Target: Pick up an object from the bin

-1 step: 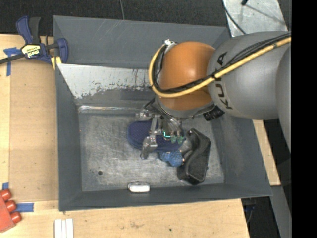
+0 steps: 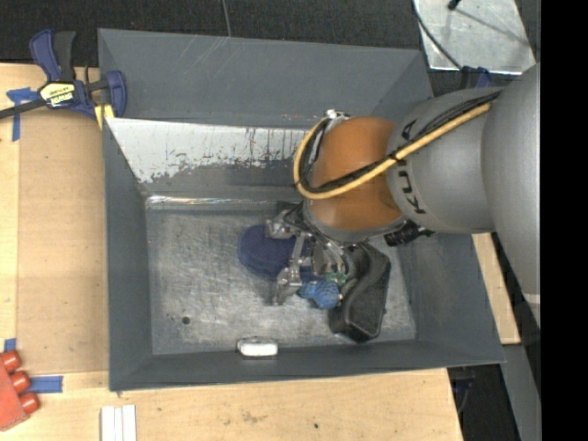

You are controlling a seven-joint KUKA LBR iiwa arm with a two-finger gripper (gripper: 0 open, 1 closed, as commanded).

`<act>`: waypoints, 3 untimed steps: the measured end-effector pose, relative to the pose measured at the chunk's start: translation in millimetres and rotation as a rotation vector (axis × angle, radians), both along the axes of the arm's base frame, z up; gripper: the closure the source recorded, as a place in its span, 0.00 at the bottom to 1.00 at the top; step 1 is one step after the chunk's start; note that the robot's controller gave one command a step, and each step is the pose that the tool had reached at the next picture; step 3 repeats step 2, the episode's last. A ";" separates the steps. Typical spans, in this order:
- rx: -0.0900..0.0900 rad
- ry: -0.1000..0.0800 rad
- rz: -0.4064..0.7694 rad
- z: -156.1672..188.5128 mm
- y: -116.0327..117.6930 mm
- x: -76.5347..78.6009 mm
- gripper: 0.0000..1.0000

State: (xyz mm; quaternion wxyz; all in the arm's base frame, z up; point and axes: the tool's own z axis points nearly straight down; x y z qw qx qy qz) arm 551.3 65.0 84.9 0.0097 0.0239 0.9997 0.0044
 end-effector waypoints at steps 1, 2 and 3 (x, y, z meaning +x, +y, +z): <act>0.000 -0.021 -0.001 7.3 0.6 6.0 1.00; -0.013 0.007 0.286 171.0 -34.0 0.2 1.00; -0.013 0.007 0.286 171.0 -34.0 0.2 1.00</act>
Offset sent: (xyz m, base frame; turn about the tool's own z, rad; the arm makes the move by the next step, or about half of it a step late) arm 0.0000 0.0000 0.0000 0.0000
